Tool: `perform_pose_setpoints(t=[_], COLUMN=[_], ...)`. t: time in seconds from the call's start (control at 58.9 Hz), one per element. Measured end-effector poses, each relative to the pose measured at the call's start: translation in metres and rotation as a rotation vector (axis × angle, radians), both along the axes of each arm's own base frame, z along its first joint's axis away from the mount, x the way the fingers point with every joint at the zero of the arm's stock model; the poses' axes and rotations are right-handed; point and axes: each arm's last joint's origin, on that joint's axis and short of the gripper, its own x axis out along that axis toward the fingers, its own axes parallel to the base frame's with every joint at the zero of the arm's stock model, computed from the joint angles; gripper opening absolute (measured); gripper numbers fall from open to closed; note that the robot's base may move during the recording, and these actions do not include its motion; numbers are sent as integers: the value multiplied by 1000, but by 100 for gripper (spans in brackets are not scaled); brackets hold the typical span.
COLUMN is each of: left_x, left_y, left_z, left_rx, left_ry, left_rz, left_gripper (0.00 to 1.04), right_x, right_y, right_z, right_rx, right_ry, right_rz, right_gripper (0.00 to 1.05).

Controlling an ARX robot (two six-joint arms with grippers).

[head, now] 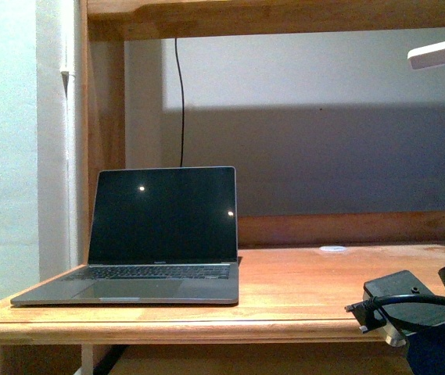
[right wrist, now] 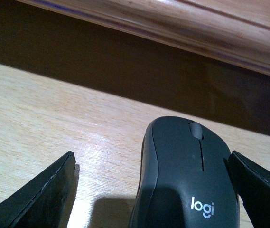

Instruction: Place mouse

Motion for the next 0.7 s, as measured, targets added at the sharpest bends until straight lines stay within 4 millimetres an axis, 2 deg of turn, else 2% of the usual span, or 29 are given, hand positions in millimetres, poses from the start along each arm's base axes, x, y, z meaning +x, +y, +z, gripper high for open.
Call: perform_pose_setpoints(t=[0.255, 0.527, 0.577, 0.696], left_x=[0, 0, 0, 0], left_y=[0, 0, 0, 0], left_z=[0, 0, 0, 0], left_rx=[0, 0, 0, 0], left_ry=[0, 0, 0, 0], left_rz=[0, 0, 0, 0], left_gripper=[97, 97, 97, 97], right_x=[12, 14, 14, 12], right_y=[-4, -11, -13, -24], right_z=[3, 2, 4, 13], right_rx=[29, 71, 77, 95], right_ry=[103, 143, 143, 131], right_rz=[-12, -23, -29, -59], right_gripper=[97, 61, 57, 56])
